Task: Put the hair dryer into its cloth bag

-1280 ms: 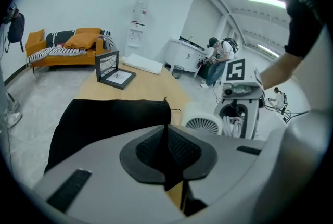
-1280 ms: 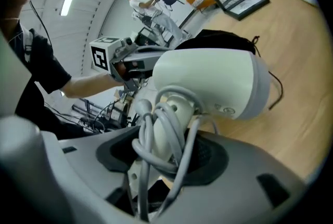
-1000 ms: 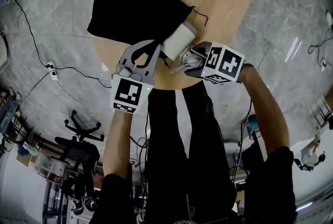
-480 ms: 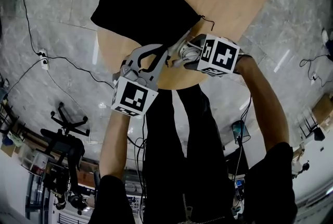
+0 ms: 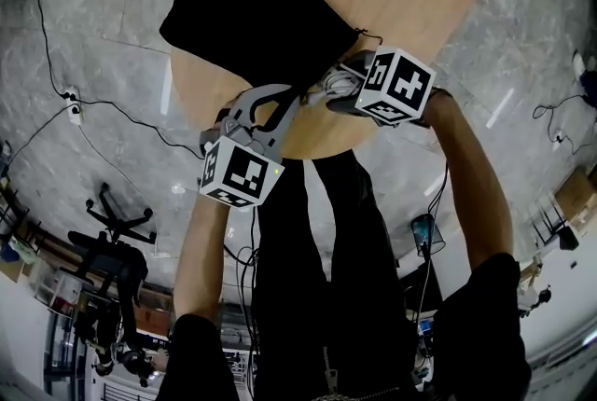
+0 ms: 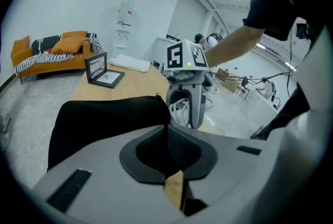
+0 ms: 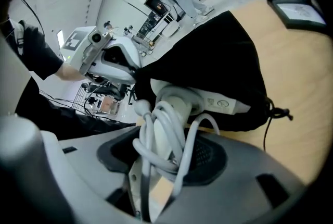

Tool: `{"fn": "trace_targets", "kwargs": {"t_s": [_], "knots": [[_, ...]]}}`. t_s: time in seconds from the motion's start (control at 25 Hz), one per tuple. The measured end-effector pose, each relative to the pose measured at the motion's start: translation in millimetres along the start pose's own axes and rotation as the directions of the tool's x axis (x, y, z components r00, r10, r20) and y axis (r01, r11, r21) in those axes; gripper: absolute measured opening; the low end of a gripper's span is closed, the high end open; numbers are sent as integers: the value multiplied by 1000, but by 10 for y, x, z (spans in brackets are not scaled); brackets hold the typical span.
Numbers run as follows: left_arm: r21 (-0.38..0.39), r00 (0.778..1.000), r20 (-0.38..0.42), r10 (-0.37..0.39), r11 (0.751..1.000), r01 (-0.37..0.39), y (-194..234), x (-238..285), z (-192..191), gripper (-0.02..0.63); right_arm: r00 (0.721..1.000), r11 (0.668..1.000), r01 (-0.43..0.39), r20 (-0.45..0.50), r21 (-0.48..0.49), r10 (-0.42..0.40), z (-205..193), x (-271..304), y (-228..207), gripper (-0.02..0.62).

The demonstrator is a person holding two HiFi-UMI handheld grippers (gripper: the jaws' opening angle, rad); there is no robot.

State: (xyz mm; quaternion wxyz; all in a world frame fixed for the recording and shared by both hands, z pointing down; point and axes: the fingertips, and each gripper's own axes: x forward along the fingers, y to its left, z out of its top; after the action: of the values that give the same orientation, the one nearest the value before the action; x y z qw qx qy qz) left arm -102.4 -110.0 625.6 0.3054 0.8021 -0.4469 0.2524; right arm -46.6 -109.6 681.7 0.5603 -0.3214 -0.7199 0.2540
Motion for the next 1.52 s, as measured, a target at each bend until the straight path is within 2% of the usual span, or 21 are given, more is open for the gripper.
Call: {"fn": "trace_targets", "kwargs": {"t_s": [0.12,0.28,0.56,0.8,0.96,1.16,1.28,1.44,1.52], "knots": [[-14,1000,12,-12,1000,12,-25,-1,29,28,999,999,7,41,46,-8,53,9,-51,239],[-34,999,32,-12,999,13,-23,5,86,28,996,997,65,65,46,-68,154,69,-97,241],[-61,999,33,-18,998,20,-18,39,129,28,974,972,221,58,-75,-217,366,158,-174,241],[-83,999,41,-19,996,23,30,69,149,28,952,940,304,31,-154,-303,341,243,-312,241],[-86,999,49,-20,996,24,58,97,172,28,908,896,418,89,-152,-409,333,216,-433,246],[-80,999,42,-24,996,28,93,122,176,28,841,842,532,180,-96,-511,339,75,-503,342],[-72,998,50,-26,997,30,111,138,233,28,795,802,593,206,-65,-571,226,-23,-471,354],[-79,998,55,-19,997,23,166,142,281,28,735,754,656,198,37,-649,-35,-135,-452,357],[-79,998,56,-16,997,21,180,141,291,28,717,737,668,174,104,-675,-190,-141,-451,359]]}}
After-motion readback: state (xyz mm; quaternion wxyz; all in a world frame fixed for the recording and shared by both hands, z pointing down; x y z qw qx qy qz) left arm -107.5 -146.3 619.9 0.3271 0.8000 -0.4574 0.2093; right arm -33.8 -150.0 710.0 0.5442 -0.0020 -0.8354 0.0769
